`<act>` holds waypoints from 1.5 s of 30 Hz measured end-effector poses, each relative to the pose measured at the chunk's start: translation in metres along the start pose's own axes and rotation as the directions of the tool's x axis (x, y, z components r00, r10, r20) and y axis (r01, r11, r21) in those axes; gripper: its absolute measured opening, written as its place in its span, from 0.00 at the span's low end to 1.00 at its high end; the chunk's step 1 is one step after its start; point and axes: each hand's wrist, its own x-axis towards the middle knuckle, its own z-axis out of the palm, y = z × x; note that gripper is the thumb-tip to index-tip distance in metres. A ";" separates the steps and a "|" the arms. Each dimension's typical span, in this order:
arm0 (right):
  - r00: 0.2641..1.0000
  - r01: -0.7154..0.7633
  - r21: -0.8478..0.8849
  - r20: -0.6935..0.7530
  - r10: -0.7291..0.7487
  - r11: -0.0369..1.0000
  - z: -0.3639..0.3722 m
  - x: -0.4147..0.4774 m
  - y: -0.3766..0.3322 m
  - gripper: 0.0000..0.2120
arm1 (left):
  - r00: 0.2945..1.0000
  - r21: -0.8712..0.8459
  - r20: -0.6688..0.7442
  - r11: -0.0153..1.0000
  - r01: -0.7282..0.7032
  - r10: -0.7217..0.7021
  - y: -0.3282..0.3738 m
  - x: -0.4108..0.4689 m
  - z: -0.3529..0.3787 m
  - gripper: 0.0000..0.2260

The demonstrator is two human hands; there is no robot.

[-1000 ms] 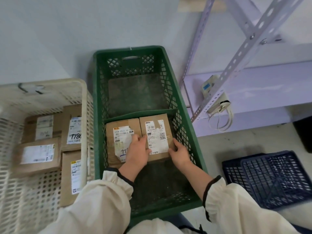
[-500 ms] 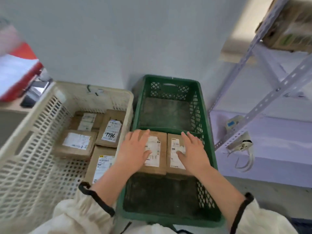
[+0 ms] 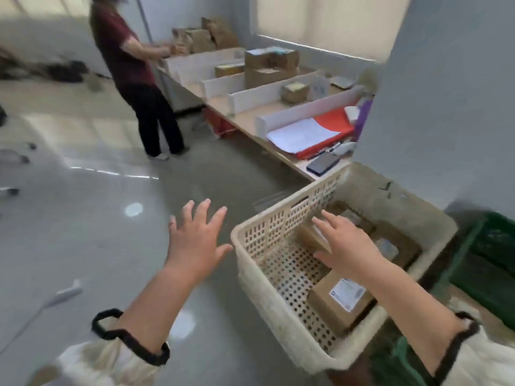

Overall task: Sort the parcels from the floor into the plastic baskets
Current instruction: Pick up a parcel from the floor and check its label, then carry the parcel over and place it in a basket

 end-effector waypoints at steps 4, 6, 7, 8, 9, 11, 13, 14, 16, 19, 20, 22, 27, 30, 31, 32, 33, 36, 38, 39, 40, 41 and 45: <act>0.956 0.283 0.036 0.066 -0.285 0.958 0.018 0.032 -0.116 0.35 | 0.952 -0.023 0.030 0.952 0.305 -0.304 -0.121 -0.076 -0.002 0.34; 0.900 0.409 0.075 0.129 -0.415 0.910 0.031 0.042 -0.167 0.35 | 0.886 -0.064 0.047 0.883 0.464 -0.462 -0.171 -0.123 -0.001 0.33; 0.870 0.462 0.068 0.157 -0.467 0.884 0.037 0.047 -0.191 0.35 | 0.841 -0.084 0.054 0.836 0.541 -0.539 -0.193 -0.148 0.000 0.33; 0.841 0.508 0.055 0.184 -0.509 0.859 0.042 0.052 -0.212 0.36 | 0.793 -0.099 0.059 0.787 0.609 -0.606 -0.211 -0.173 0.002 0.33; 0.811 0.548 0.050 0.213 -0.545 0.835 0.047 0.057 -0.234 0.36 | 0.746 -0.108 0.063 0.738 0.666 -0.663 -0.226 -0.198 0.004 0.33; 0.742 0.623 0.059 0.269 -0.613 0.780 0.057 0.066 -0.277 0.36 | 0.655 -0.119 0.071 0.646 0.754 -0.752 -0.249 -0.243 0.009 0.33; 0.670 0.697 0.053 0.306 -0.676 0.715 0.066 0.073 -0.320 0.36 | 0.577 -0.114 0.069 0.569 0.815 -0.814 -0.262 -0.279 0.014 0.33; 0.628 0.737 0.052 0.316 -0.711 0.674 0.072 0.077 -0.342 0.35 | 0.541 -0.106 0.067 0.533 0.839 -0.838 -0.267 -0.292 0.016 0.33; 0.525 0.816 0.063 0.334 -0.783 0.575 0.082 0.079 -0.386 0.35 | 0.469 -0.094 0.062 0.462 0.882 -0.881 -0.273 -0.312 0.018 0.33; 0.373 0.899 0.074 0.388 -0.843 0.432 0.093 0.077 -0.445 0.35 | 0.339 -0.103 0.062 0.332 0.938 -0.939 -0.275 -0.333 0.022 0.32; 0.324 0.920 0.074 0.403 -0.856 0.384 0.097 0.077 -0.462 0.35 | 0.299 -0.108 0.063 0.291 0.951 -0.952 -0.275 -0.340 0.024 0.32; 0.230 0.956 0.071 0.424 -0.876 0.286 0.104 0.077 -0.494 0.34 | 0.218 -0.118 0.051 0.211 0.970 -0.975 -0.274 -0.353 0.029 0.32; 0.088 0.990 0.049 0.516 -0.852 0.132 0.134 0.062 -0.553 0.33 | -0.026 -0.132 0.087 -0.037 0.991 -0.996 -0.258 -0.393 0.049 0.31; 0.001 0.994 0.088 0.586 -0.810 0.065 0.161 0.037 -0.574 0.33 | -0.124 -0.114 0.166 -0.143 0.983 -0.978 -0.243 -0.424 0.072 0.32; -0.020 0.994 0.096 0.608 -0.794 0.048 0.170 0.027 -0.580 0.32 | -0.147 -0.114 0.201 -0.173 0.978 -0.968 -0.240 -0.433 0.079 0.32; -0.037 0.994 0.105 0.625 -0.779 0.037 0.178 0.017 -0.586 0.32 | -0.170 -0.119 0.239 -0.202 0.972 -0.956 -0.239 -0.441 0.084 0.32; -0.055 0.993 0.117 0.637 -0.769 0.026 0.186 0.009 -0.591 0.32 | -0.188 -0.117 0.268 -0.226 0.967 -0.945 -0.239 -0.449 0.089 0.32; -0.101 0.988 0.152 0.655 -0.749 -0.001 0.204 -0.014 -0.608 0.32 | -0.213 -0.101 0.307 -0.254 0.962 -0.928 -0.245 -0.468 0.098 0.31; -0.135 0.986 0.160 0.663 -0.737 -0.036 0.216 -0.025 -0.620 0.32 | -0.239 -0.104 0.311 -0.283 0.954 -0.920 -0.251 -0.482 0.103 0.31; -0.149 0.986 0.154 0.672 -0.725 -0.060 0.222 -0.030 -0.627 0.32 | -0.258 -0.107 0.322 -0.306 0.946 -0.911 -0.253 -0.489 0.104 0.30; -0.159 0.986 0.147 0.686 -0.710 -0.080 0.227 -0.034 -0.634 0.32 | -0.282 -0.111 0.334 -0.335 0.936 -0.899 -0.256 -0.495 0.105 0.30; -0.170 0.985 0.144 0.700 -0.694 -0.095 0.233 -0.038 -0.641 0.32 | -0.312 -0.115 0.344 -0.370 0.922 -0.885 -0.257 -0.502 0.106 0.30; -0.246 0.969 0.169 0.740 -0.626 -0.181 0.264 -0.052 -0.672 0.31 | -0.445 -0.130 0.378 -0.522 0.843 -0.812 -0.257 -0.524 0.122 0.29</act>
